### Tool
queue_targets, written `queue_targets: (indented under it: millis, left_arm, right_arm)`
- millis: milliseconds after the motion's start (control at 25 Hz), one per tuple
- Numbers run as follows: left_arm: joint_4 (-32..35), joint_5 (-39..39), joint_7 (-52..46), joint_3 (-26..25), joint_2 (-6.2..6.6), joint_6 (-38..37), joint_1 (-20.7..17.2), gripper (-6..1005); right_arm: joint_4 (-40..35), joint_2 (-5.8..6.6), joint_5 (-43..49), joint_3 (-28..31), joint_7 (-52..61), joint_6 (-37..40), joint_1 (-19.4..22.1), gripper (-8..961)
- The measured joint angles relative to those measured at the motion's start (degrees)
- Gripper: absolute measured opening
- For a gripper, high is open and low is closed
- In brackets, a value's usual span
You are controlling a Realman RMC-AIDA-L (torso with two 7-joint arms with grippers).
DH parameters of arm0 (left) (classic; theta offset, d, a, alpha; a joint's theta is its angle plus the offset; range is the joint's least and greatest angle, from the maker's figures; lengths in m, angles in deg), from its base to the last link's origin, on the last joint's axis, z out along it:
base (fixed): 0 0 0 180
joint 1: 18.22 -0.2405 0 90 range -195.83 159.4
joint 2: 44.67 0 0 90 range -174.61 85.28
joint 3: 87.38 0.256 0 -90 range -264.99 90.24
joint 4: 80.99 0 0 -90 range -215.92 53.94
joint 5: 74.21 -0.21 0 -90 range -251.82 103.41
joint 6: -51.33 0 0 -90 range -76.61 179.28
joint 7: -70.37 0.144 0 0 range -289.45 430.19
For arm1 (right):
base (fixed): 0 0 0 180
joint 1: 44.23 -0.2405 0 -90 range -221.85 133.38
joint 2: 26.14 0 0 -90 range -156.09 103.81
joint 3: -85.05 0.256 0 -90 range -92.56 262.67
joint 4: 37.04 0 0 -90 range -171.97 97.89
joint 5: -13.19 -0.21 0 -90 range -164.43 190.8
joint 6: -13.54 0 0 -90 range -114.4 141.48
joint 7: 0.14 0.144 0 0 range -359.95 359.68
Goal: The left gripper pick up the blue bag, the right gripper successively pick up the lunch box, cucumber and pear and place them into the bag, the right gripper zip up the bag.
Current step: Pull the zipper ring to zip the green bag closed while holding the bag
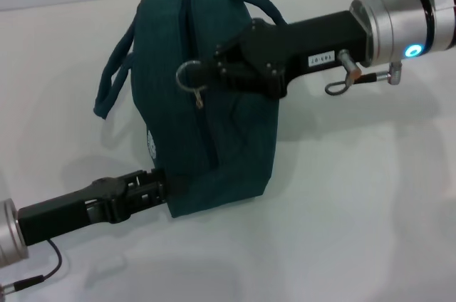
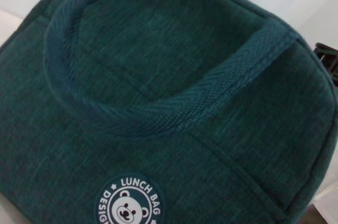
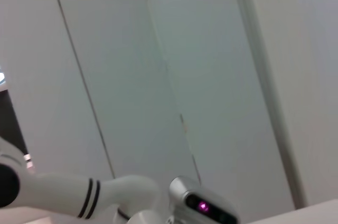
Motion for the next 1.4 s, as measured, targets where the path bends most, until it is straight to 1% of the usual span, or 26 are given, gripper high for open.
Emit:
queue_targets:
  millis: [200,320,440,640,920,1080,1240,1400]
  left_arm:
    - [-2.0,2.5,3.6,0.0,-0.04,0.7,0.4,668]
    - [-3.0,3.4,5.6,0.1,-0.13,2.2,0.7,668]
    - [-6.0,4.5,8.4,0.5,-0.25,4.0,2.0,667]
    - [-10.2,7.5,13.8,0.7,-0.25,6.5,3.6,667]
    - [-11.1,11.3,17.0,0.7,-0.18,6.4,4.0,666]
    - [-11.2,11.6,17.1,1.2,-0.15,6.4,4.3,665]
    - [-11.6,12.6,17.2,3.0,-0.22,6.7,4.9,664]
    - [-12.2,13.3,18.4,3.0,-0.29,7.3,5.1,662]
  right_arm:
    - [0.1,0.00,-0.5,-0.4,0.4,-1.2,-0.4,14]
    - [-0.1,0.06,-3.5,1.0,0.1,-1.2,-0.4,14]
    - [-0.1,0.06,-5.9,1.4,-0.3,-1.4,0.0,13]
    - [0.4,0.03,-6.4,1.5,-0.5,-1.9,-0.1,13]
    - [0.7,0.03,-5.8,0.3,-0.2,-2.2,-0.1,12]
    - [0.8,0.01,-5.7,0.0,-0.3,-2.4,0.2,13]
    - [1.4,0.00,-5.7,0.0,-0.4,-2.6,0.2,14]
    - [1.6,0.00,-5.7,0.0,-0.5,-2.6,0.3,13]
